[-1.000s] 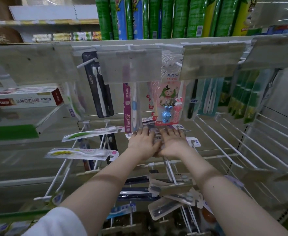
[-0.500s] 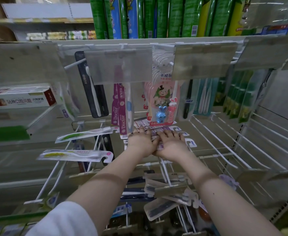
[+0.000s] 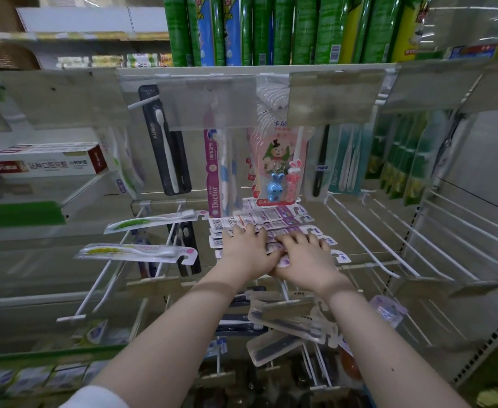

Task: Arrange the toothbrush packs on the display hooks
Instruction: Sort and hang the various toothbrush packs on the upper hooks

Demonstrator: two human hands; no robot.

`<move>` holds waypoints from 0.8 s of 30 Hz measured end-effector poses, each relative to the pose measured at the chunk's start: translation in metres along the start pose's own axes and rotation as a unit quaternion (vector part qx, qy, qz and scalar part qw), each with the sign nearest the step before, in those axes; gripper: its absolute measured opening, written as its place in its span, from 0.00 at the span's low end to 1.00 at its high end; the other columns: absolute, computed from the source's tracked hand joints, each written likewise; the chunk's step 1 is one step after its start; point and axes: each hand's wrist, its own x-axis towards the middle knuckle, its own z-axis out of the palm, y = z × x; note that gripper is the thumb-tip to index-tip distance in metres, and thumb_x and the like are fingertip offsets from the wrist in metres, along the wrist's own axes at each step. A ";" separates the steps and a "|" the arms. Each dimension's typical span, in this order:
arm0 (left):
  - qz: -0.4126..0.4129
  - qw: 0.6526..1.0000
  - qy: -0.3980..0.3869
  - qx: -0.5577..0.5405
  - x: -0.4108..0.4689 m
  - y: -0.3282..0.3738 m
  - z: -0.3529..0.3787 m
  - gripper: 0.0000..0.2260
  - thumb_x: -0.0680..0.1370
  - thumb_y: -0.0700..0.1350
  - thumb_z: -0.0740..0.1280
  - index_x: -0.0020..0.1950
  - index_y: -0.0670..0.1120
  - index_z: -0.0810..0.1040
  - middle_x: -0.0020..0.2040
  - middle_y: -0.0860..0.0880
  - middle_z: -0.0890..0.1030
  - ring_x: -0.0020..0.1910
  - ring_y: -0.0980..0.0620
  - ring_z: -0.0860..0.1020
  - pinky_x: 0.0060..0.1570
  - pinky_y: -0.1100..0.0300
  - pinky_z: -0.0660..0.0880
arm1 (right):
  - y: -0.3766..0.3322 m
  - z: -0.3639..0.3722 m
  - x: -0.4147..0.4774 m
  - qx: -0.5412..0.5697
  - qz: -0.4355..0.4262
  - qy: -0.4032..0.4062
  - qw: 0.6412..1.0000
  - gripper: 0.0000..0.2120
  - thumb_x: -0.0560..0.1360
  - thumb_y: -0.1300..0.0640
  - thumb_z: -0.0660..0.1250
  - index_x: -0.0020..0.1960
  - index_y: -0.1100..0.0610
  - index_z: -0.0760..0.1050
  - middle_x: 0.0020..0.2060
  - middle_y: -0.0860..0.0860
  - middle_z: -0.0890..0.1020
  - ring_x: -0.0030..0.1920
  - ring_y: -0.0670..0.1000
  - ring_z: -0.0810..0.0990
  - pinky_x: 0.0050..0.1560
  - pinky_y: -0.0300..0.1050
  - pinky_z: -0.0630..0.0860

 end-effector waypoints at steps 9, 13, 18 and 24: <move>0.012 1.000 -0.009 -0.013 -0.029 0.006 0.000 0.31 0.78 0.65 0.48 0.76 0.49 0.57 0.76 0.44 0.58 0.74 0.38 0.55 0.69 0.41 0.55 | -0.001 0.002 -0.027 -0.013 0.007 0.001 1.000 0.32 0.73 0.34 0.58 0.72 0.45 0.59 0.71 0.50 0.64 0.69 0.56 0.61 0.68 0.54 0.58; 0.015 0.999 -0.025 -0.039 -0.030 0.003 0.000 0.31 0.77 0.66 0.48 0.77 0.52 0.54 0.78 0.46 0.54 0.75 0.39 0.51 0.72 0.40 0.50 | -0.003 -0.001 -0.031 -0.006 0.010 -0.014 1.000 0.31 0.75 0.36 0.58 0.74 0.45 0.56 0.74 0.51 0.60 0.73 0.56 0.57 0.70 0.55 0.56; 0.051 0.996 -0.013 -0.074 -0.038 -0.003 -0.006 0.28 0.78 0.65 0.47 0.77 0.56 0.54 0.78 0.46 0.50 0.77 0.42 0.46 0.74 0.43 0.43 | -0.005 -0.009 -0.039 0.057 0.013 0.053 0.997 0.24 0.73 0.42 0.66 0.65 0.49 0.67 0.66 0.51 0.68 0.67 0.54 0.66 0.67 0.50 0.63; 0.135 0.986 0.074 -0.070 -0.051 -0.003 -0.016 0.24 0.79 0.63 0.52 0.71 0.54 0.67 0.75 0.53 0.63 0.76 0.53 0.53 0.74 0.49 0.42 | -0.003 -0.014 -0.051 0.005 -0.041 0.169 0.985 0.09 0.75 0.50 0.64 0.54 0.50 0.74 0.58 0.46 0.73 0.61 0.49 0.68 0.62 0.43 0.57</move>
